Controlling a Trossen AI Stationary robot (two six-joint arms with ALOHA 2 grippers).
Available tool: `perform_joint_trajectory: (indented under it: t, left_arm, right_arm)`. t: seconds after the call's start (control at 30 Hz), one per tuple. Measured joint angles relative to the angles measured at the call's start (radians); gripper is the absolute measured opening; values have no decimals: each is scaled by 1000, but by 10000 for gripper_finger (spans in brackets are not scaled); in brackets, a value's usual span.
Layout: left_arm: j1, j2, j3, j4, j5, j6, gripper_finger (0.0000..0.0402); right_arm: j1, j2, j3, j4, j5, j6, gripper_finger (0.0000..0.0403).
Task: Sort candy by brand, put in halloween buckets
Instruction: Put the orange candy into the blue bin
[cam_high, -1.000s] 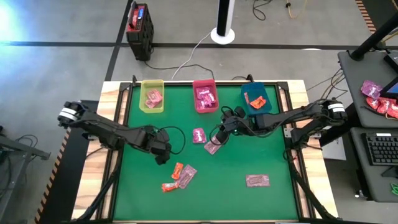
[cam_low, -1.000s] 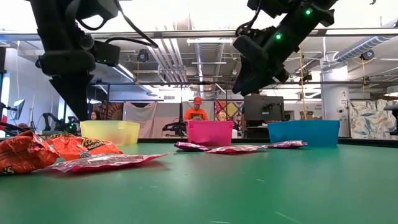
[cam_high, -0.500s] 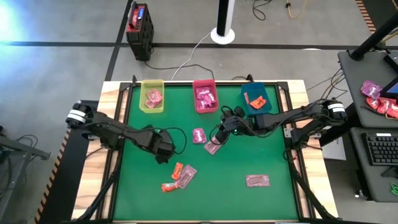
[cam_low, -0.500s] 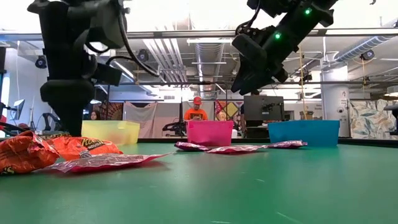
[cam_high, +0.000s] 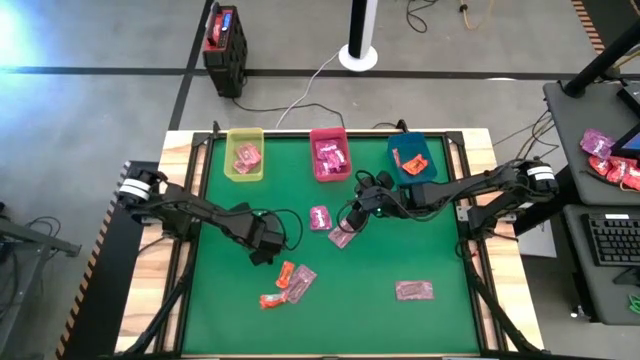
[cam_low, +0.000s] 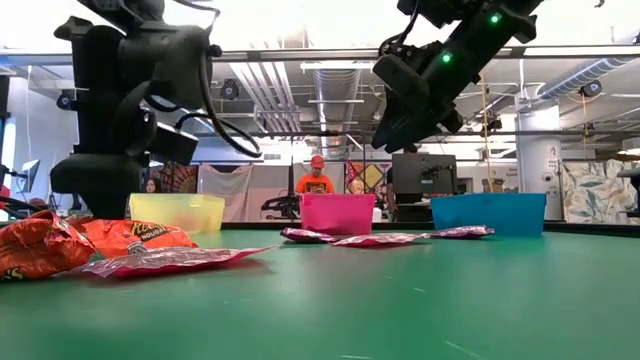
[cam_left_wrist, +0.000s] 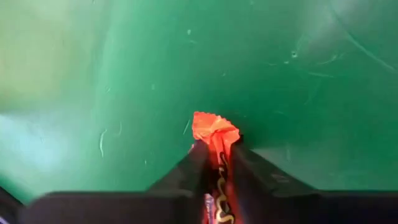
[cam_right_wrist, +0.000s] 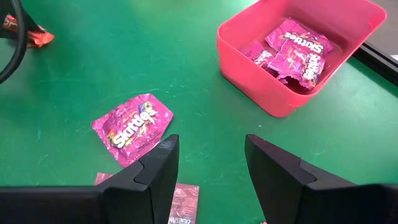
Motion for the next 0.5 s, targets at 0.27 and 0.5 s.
perform_joint_trajectory:
  t: [0.27, 0.5]
  left_arm:
    - [-2, -99, 3, 18, -71, 57, 5]
    - [-3, -314, 6, 316, -155, 298, 2]
  right_arm:
    - [0, 0, 0, 0, 0, 0, 178]
    - [12, 6, -8, 43, -1, -35, 178]
